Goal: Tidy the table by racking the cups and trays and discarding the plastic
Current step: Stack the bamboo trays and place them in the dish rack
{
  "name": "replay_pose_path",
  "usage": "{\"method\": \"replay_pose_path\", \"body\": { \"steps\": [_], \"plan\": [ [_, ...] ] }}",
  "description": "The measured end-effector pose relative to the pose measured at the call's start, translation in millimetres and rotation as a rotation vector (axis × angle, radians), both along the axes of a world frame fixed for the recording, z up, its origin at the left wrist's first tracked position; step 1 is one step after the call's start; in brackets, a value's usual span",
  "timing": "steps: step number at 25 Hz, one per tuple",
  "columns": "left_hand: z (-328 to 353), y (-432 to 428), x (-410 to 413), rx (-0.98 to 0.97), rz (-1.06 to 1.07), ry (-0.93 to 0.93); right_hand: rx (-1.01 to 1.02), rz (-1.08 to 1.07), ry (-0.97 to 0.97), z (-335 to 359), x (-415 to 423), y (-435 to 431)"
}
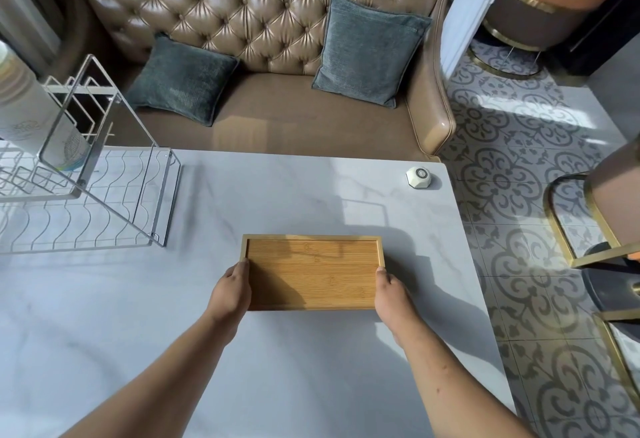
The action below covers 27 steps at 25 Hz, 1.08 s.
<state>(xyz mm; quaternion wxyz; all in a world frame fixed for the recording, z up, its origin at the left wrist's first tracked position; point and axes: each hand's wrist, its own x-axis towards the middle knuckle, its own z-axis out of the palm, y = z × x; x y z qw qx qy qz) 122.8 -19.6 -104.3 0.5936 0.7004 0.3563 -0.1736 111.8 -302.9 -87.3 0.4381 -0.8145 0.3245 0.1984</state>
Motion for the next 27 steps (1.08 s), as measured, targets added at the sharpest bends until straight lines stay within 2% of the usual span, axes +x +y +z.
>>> {"method": "replay_pose_path", "body": {
  "steps": [3, 6, 11, 14, 16, 19, 22, 24, 26, 27],
  "plan": [
    [0.8, -0.8, 1.2, -0.027, 0.073, 0.016, 0.001, 0.002, -0.004, -0.5, 0.2, -1.5],
    [5.7, 1.9, -2.0, -0.134, 0.134, 0.03, -0.005, 0.018, -0.005, -3.7, 0.4, -3.7],
    [16.9, 10.8, -6.3, -0.243, -0.049, -0.044, 0.022, -0.011, 0.009, -7.5, 0.3, -8.2],
    [21.1, 21.1, -9.2, -0.264, -0.098, 0.022, 0.042, -0.035, -0.006, -12.1, -2.7, -13.9],
    [24.2, 22.5, -15.8, -0.364, -0.167, 0.097, 0.054, -0.049, -0.009, -15.1, -7.8, -17.9],
    [27.6, 14.3, -30.1, -0.562, -0.136, 0.105, 0.123, -0.081, 0.008, -15.0, -16.2, -20.9],
    [30.8, 5.1, -45.7, -0.539, -0.053, 0.083, 0.216, -0.156, 0.042, -12.5, -24.5, -24.2],
    [33.6, -2.5, -55.3, -0.544, 0.004, 0.073, 0.197, -0.226, 0.014, -1.8, -37.7, -21.4],
    [37.4, -13.8, -64.8, -0.566, 0.055, 0.074, 0.195, -0.425, -0.068, 8.8, -59.1, -10.8],
    [38.6, -20.6, -69.9, -0.578, 0.08, 0.07, 0.275, -0.535, -0.086, 12.6, -71.1, -1.3]
  ]
}}
